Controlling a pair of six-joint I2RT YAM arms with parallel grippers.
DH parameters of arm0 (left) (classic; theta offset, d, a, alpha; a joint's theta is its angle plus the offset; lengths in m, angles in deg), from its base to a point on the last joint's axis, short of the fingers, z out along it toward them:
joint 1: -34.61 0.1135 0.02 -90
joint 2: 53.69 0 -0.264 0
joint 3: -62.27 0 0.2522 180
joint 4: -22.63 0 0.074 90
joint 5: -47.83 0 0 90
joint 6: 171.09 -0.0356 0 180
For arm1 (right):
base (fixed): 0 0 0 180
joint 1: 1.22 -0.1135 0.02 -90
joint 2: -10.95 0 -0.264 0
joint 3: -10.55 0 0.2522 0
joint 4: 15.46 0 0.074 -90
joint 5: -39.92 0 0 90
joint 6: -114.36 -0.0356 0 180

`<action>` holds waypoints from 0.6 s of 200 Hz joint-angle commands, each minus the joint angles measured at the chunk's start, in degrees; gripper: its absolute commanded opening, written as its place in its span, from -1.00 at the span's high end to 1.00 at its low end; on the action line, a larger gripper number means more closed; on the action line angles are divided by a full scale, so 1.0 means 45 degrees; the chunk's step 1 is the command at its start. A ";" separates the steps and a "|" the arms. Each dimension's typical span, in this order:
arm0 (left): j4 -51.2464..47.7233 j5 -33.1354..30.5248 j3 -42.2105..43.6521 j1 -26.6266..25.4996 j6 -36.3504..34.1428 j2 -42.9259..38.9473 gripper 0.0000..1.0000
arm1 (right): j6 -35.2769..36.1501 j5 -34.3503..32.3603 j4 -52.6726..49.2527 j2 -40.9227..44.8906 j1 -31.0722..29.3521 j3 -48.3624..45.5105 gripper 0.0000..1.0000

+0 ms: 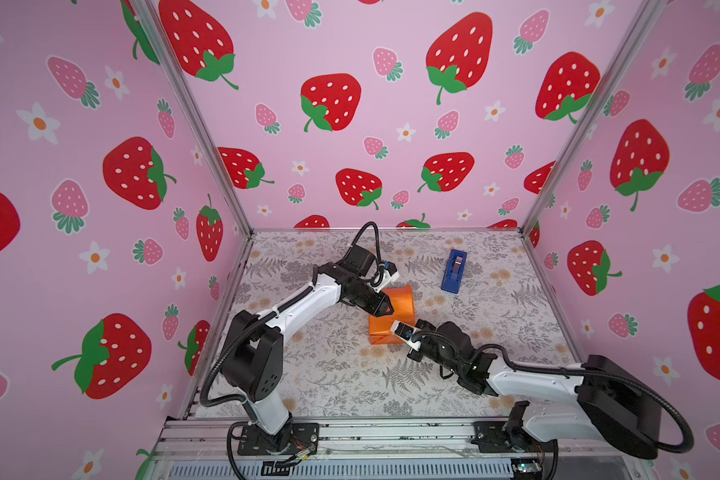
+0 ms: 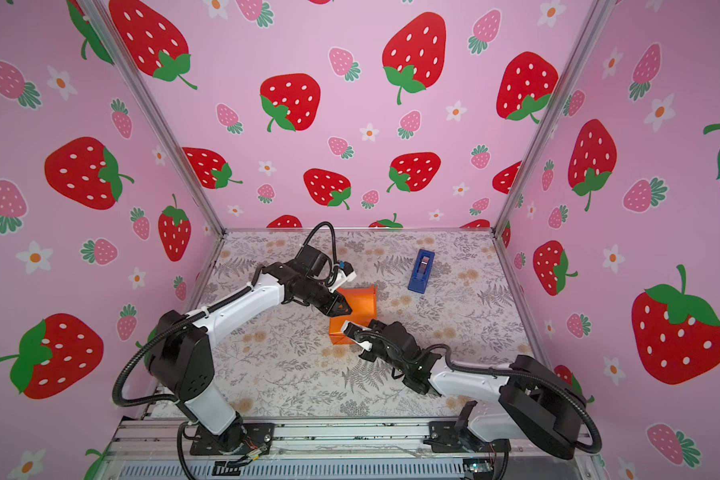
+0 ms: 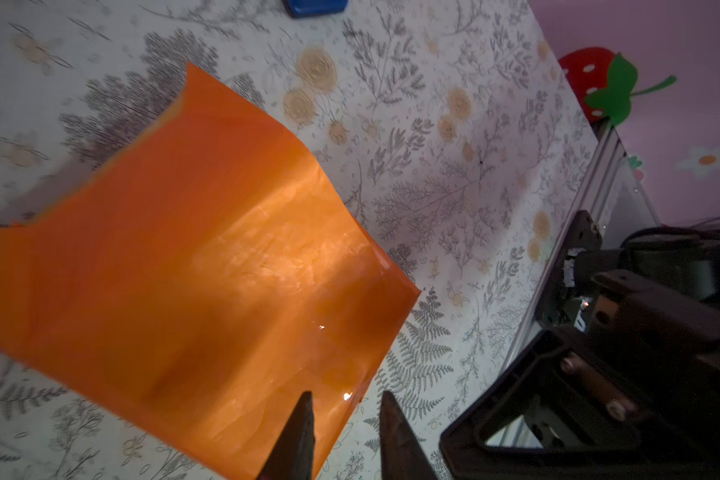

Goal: Wrap the gift box in paper

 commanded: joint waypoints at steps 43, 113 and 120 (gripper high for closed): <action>0.1797 -0.0886 0.2183 0.1998 0.2646 -0.0781 -0.12 | -0.7468 0.2537 -0.4477 -0.1345 0.3459 0.2641 0.43; 0.2674 0.1306 0.1929 0.2394 0.3149 0.1033 -0.16 | -1.1283 0.6088 -0.5977 -0.3456 0.3844 0.3534 0.10; 0.2610 0.1390 0.1764 0.2384 0.3120 0.1240 -0.15 | -1.1643 0.6318 -0.5905 -0.3472 0.3789 0.3383 0.10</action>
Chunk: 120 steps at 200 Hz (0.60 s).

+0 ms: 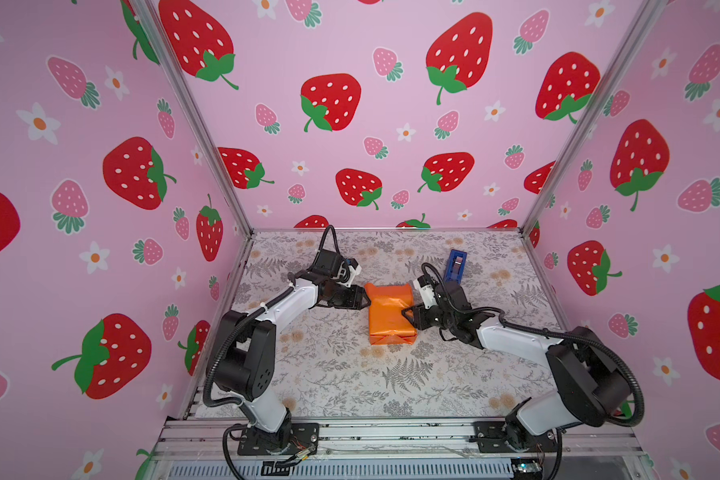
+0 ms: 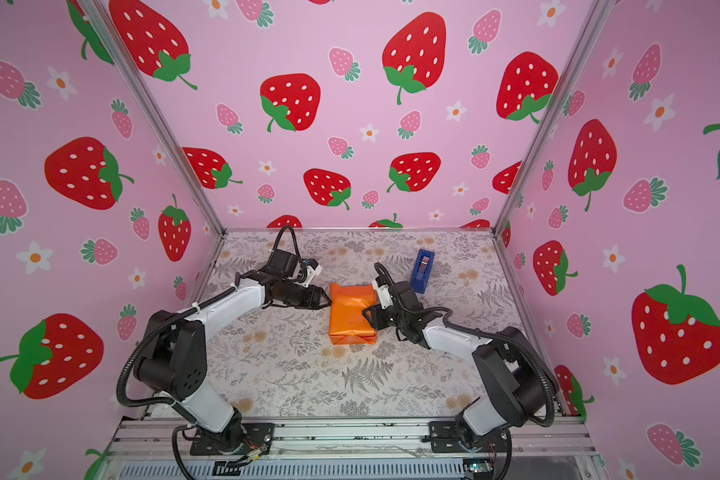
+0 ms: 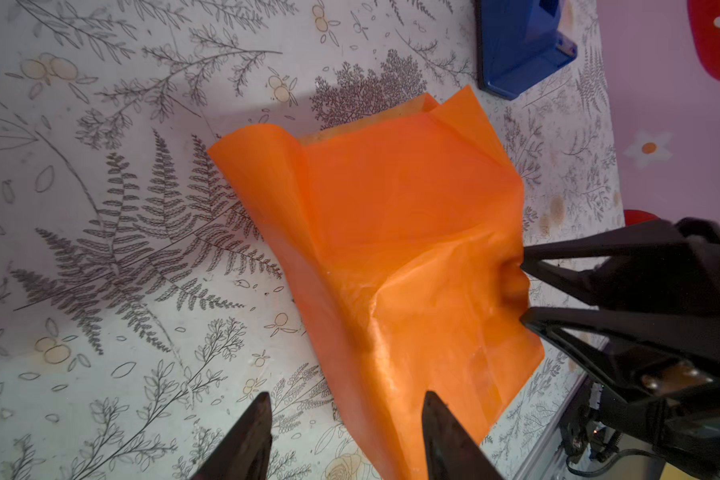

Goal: Wrap the gift box in paper

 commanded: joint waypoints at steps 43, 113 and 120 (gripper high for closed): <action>-0.0587 0.1444 -0.1797 -0.0012 -0.0316 0.1640 -0.13 | -0.3489 0.2088 0.0306 0.0684 -0.1749 -0.0740 0.12; -0.1730 0.3293 -0.2917 -0.0460 -0.1079 0.2722 -0.05 | -0.2766 0.0839 -0.2498 0.3614 0.0176 -0.1088 0.02; -0.1943 0.3462 -0.3072 -0.0661 -0.1211 0.2818 -0.05 | -0.2544 0.1038 -0.2583 0.3828 0.0761 -0.1195 0.01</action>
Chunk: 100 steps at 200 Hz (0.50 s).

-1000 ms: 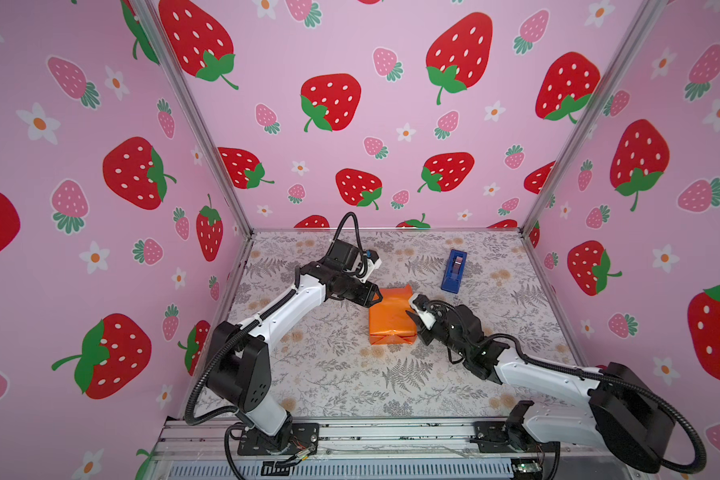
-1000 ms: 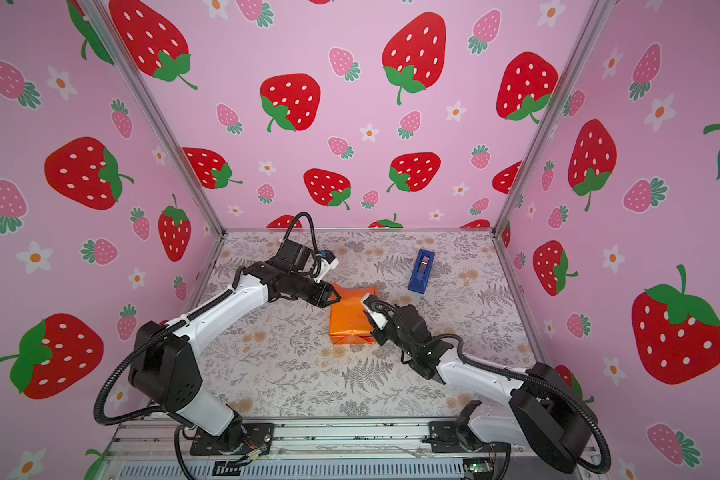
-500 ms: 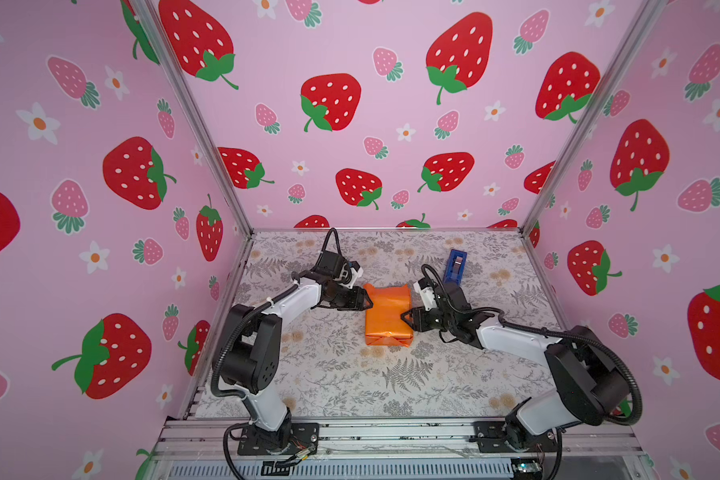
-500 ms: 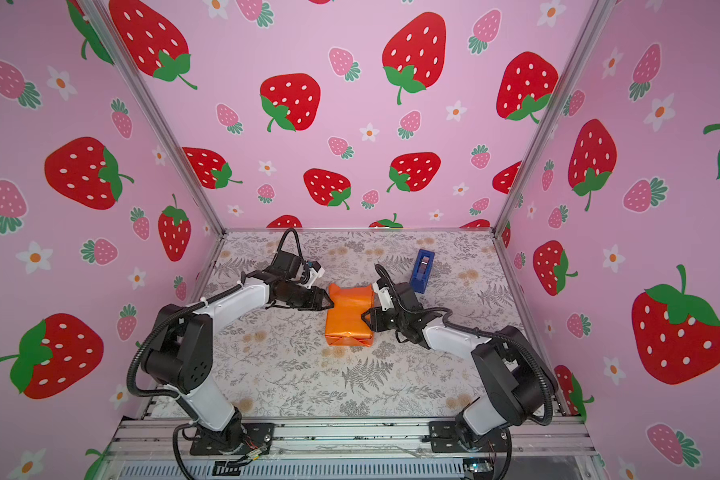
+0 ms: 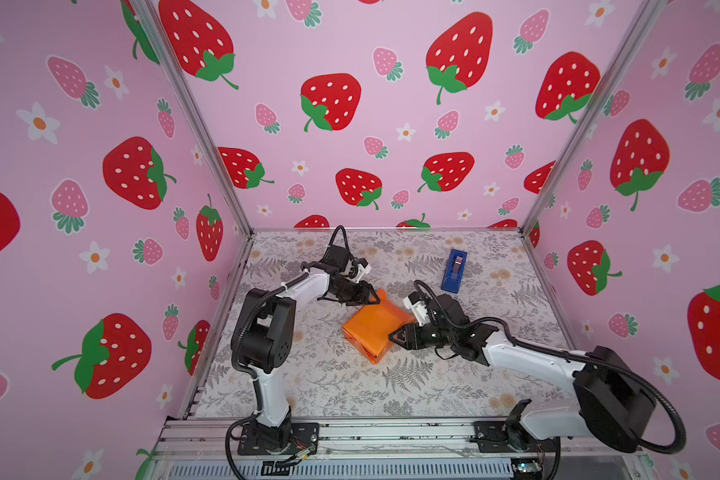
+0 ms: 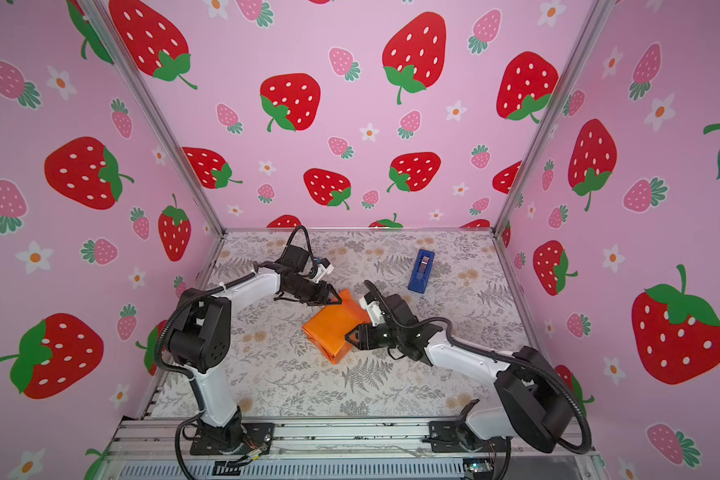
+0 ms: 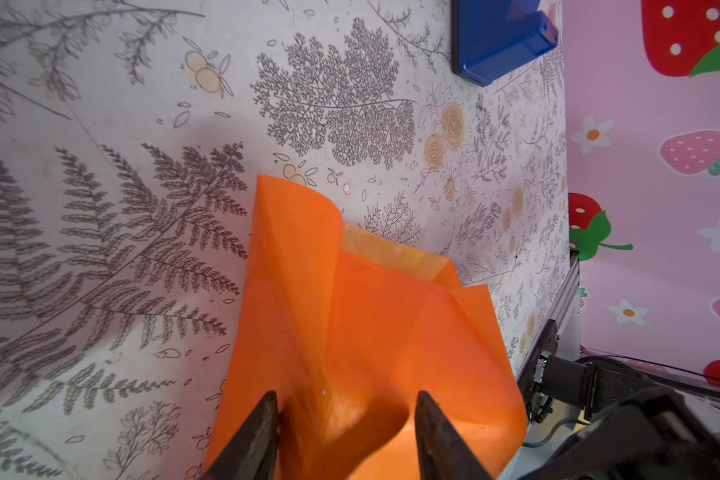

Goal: Wrap the gift box in paper

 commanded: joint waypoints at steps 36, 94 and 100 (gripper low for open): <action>-0.1747 0.1977 -0.1274 -0.1760 -0.1094 0.0627 -0.04 | 0.1266 0.2144 -0.1613 0.0507 0.4402 -0.0413 -0.02; -0.2406 0.1824 -0.1481 -0.2629 -0.1583 -0.0087 0.01 | 0.1452 0.5492 -0.0879 -0.0563 0.5400 -0.1566 -0.13; -0.2489 0.1524 -0.1423 -0.2568 -0.1603 -0.0376 0.01 | 0.1485 0.5563 -0.0882 -0.0467 0.5400 -0.1786 -0.17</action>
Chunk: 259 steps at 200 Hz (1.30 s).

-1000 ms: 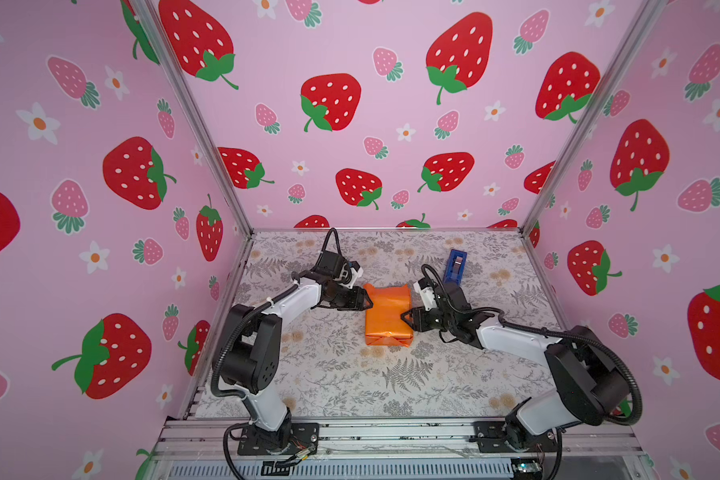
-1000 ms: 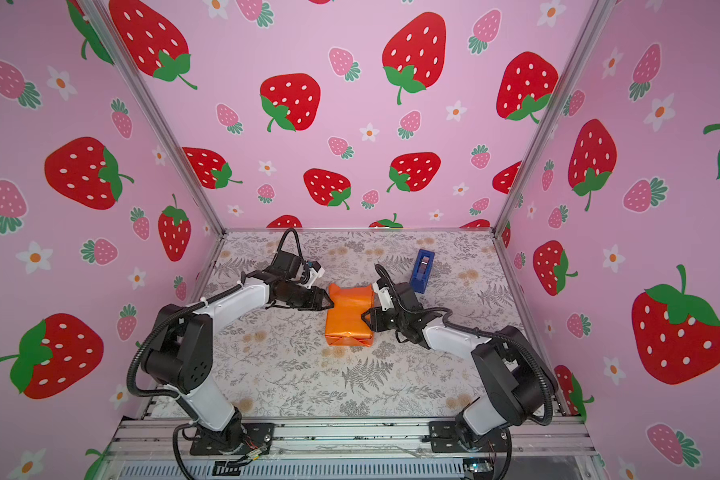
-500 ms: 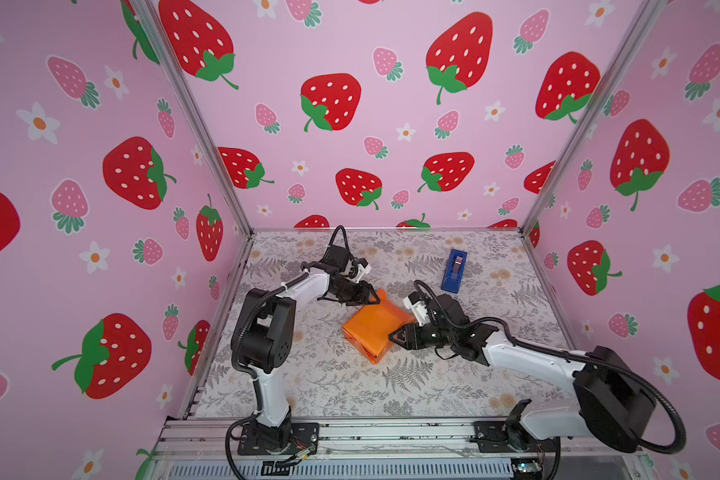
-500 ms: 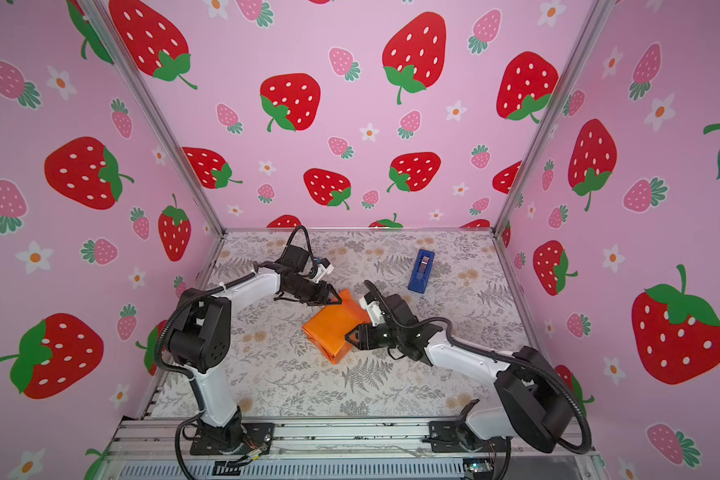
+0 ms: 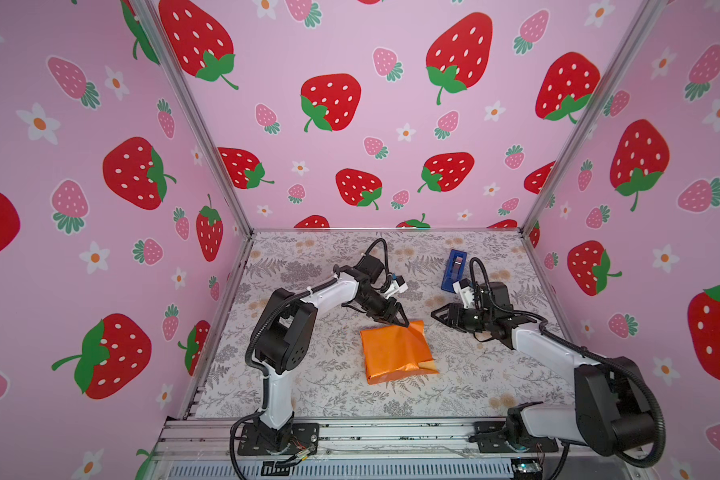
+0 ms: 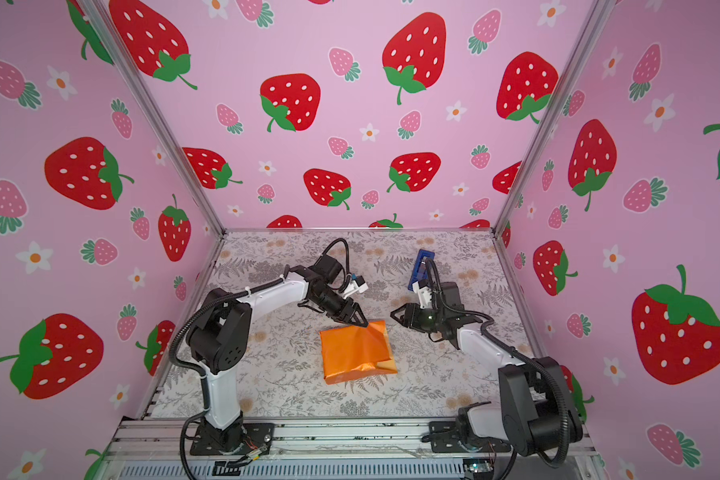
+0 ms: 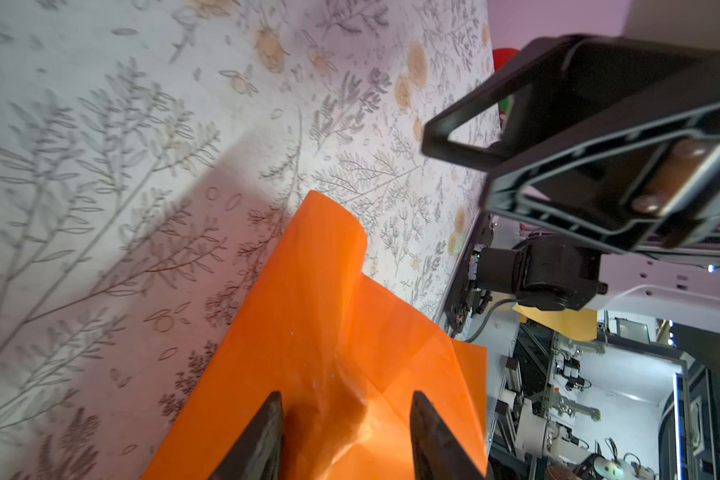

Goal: Wrap the gift box in paper

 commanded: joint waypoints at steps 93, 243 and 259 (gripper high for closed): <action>-0.1835 -0.3505 0.2913 0.0555 0.0753 -0.5493 -0.01 | -0.1778 0.3648 0.5433 -0.0717 -0.0508 -0.3264 -0.49; 0.0865 -0.3719 0.6422 0.0766 0.3157 -0.7595 -0.03 | -0.6264 0.4722 1.2028 -0.3198 -0.1222 -0.4372 0.32; 0.0873 -0.3757 0.6517 0.0846 0.3157 -0.7686 -0.03 | -0.6361 0.4642 1.2002 -0.3020 -0.1222 -0.4377 0.40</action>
